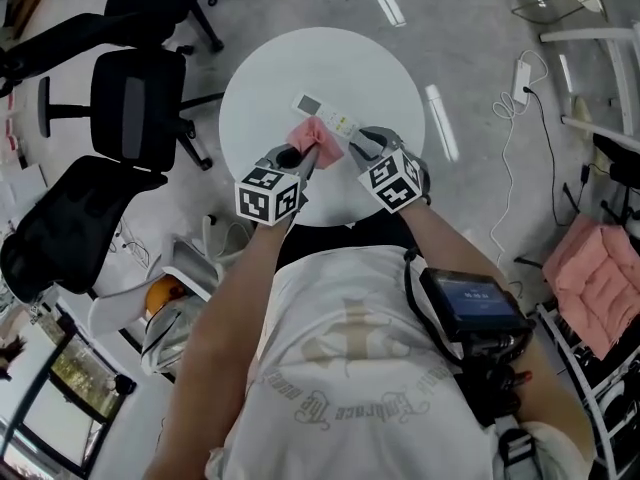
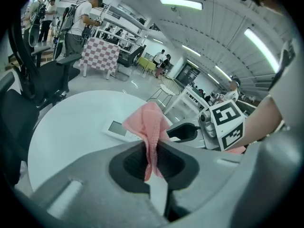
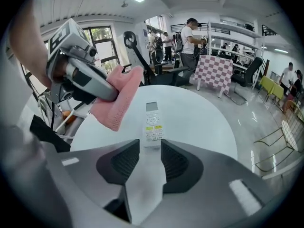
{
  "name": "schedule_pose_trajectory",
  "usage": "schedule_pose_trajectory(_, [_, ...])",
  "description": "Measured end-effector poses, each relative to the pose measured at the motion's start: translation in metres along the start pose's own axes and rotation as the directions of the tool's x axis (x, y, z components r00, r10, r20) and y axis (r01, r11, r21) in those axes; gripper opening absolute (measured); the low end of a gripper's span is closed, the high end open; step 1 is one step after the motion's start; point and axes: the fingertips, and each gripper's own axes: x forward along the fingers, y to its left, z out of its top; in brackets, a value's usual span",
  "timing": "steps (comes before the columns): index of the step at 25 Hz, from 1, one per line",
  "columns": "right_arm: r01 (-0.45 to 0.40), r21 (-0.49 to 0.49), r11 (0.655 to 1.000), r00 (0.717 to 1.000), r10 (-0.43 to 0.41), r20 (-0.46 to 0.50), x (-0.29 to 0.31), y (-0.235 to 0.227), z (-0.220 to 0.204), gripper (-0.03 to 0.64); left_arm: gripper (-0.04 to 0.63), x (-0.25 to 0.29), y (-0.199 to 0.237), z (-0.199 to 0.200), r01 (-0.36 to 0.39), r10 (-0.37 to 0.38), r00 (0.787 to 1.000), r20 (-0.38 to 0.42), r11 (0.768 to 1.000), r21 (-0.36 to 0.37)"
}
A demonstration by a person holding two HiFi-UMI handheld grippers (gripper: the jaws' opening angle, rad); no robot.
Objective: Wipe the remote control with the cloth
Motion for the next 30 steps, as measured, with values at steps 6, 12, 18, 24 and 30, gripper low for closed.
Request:
schedule_pose_trajectory(6, [0.018,-0.025,1.0,0.999,-0.019,-0.031,0.011,-0.004,0.003,0.259,0.021,0.002,-0.002,0.006,0.005,-0.005,1.0,-0.016,1.0,-0.005])
schedule_pose_trajectory(12, [0.004,-0.098,0.995,0.998,-0.011,-0.067,0.019,0.001,0.001,0.276,0.021,0.004,0.004,0.009,0.003,-0.003,0.998,-0.057,1.0,-0.002])
schedule_pose_trajectory(18, [0.019,-0.126,0.992,0.998,-0.026,-0.057,0.018,0.002,0.002,0.224,0.021,0.019,-0.001,0.014,0.047,-0.045,0.99,-0.134,0.999,0.008])
schedule_pose_trajectory(24, [0.006,-0.165,0.986,0.998,-0.017,-0.061,0.015,0.006,0.0,0.222,0.021,0.046,-0.012,0.009,0.095,-0.085,0.965,-0.248,0.995,0.031])
schedule_pose_trajectory(30, [0.002,-0.179,0.984,0.998,-0.013,-0.059,0.016,0.005,0.006,0.222,0.021,0.071,-0.024,0.01,0.147,-0.098,0.924,-0.37,0.983,0.106])
